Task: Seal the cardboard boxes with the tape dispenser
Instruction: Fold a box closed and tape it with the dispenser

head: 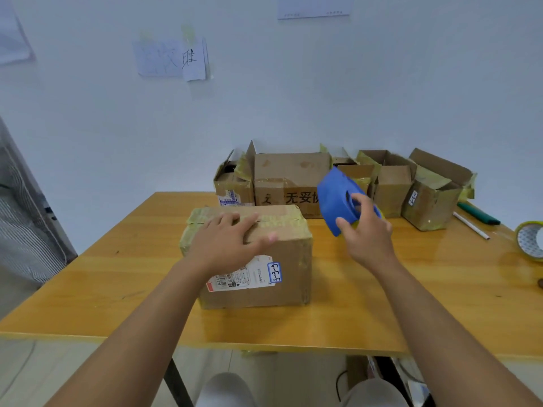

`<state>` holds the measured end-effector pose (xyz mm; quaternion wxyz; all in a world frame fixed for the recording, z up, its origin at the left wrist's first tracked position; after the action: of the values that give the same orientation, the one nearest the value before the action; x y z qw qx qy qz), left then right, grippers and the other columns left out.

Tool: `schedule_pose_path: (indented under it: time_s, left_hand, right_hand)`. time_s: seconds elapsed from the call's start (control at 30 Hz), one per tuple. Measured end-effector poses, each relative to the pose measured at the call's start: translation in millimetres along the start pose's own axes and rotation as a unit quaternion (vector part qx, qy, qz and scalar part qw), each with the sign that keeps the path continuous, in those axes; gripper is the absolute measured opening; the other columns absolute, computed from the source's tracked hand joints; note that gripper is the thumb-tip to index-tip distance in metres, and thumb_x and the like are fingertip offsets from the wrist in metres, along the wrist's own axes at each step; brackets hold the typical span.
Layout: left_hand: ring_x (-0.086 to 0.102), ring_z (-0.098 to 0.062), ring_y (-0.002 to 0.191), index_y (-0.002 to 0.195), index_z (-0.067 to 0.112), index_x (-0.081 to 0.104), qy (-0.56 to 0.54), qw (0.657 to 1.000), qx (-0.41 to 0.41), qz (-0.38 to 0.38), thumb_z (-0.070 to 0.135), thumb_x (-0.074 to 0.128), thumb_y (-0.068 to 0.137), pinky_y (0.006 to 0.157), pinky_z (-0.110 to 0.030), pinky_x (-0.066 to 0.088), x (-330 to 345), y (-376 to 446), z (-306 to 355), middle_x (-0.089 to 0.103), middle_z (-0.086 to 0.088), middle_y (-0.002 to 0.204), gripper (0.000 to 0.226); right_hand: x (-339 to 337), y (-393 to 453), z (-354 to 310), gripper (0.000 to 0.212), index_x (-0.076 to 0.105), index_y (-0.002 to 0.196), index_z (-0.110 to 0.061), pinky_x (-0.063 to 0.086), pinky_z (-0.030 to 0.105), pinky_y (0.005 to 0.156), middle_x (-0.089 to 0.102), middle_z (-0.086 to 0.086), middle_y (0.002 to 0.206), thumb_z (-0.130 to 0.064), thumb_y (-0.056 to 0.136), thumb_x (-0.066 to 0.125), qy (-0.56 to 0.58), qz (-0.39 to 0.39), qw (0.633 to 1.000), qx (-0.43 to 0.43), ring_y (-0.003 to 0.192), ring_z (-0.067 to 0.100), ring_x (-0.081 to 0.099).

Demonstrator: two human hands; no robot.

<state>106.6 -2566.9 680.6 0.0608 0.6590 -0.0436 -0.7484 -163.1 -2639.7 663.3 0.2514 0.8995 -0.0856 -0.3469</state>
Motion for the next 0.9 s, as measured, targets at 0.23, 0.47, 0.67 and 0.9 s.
schedule_pose_path:
  time_s: [0.23,0.47,0.67,0.9]
  left_hand:
    - [0.030,-0.020,0.146,0.154,0.043,0.023,-0.240,0.970,-0.046,0.011,0.068,0.008,0.097,0.112,-0.038,0.025,-20.1,3.9,-18.9,0.032,0.009,0.159,0.063]
    - [0.059,-0.015,0.118,0.140,0.041,0.046,-0.471,0.874,-0.104,0.066,0.069,0.011,0.098,0.104,-0.039,0.041,-36.4,7.2,-38.8,0.053,0.002,0.141,0.061]
    - [0.071,-0.021,0.098,0.108,0.022,0.070,-0.655,0.730,-0.182,0.073,0.082,0.026,0.088,0.091,-0.036,0.053,-47.4,10.1,-55.6,0.075,0.000,0.105,0.077]
    - [0.074,-0.022,0.095,0.114,0.011,0.068,-0.688,0.711,-0.146,0.010,0.075,0.048,0.087,0.077,-0.034,0.057,-60.5,27.4,-64.8,0.076,-0.006,0.106,0.073]
  right_hand:
    - [-50.7,4.4,-93.3,0.037,0.049,0.135,-0.029,0.047,0.014,0.085,0.057,-0.009,0.125,-0.026,0.099,0.053,0.312,-0.071,0.939,-0.127,0.107,-0.002,0.058]
    - [-12.9,15.0,-142.4,0.047,0.071,0.103,-0.043,0.052,0.016,0.080,0.064,-0.028,0.110,-0.009,0.104,0.039,0.428,-0.106,0.895,-0.060,0.099,-0.004,0.063]
    - [18.0,25.3,-136.2,0.029,0.069,0.104,-0.043,0.055,0.025,0.073,0.063,0.000,0.118,-0.055,0.078,0.070,0.428,-0.146,0.891,-0.043,0.093,0.013,0.067]
    - [29.6,39.1,-119.7,0.047,0.063,0.116,-0.040,0.055,0.036,0.079,0.063,-0.001,0.121,-0.049,0.072,0.078,0.448,-0.183,0.874,-0.034,0.097,0.026,0.068]
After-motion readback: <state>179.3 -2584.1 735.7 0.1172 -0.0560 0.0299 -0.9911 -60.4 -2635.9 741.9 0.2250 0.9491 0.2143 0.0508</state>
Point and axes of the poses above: each hand's wrist, its own y-axis towards the middle knuckle, its own x-axis out of the palm, z = x × y, the point moved 3 cm from there along y, towards the middle knuckle
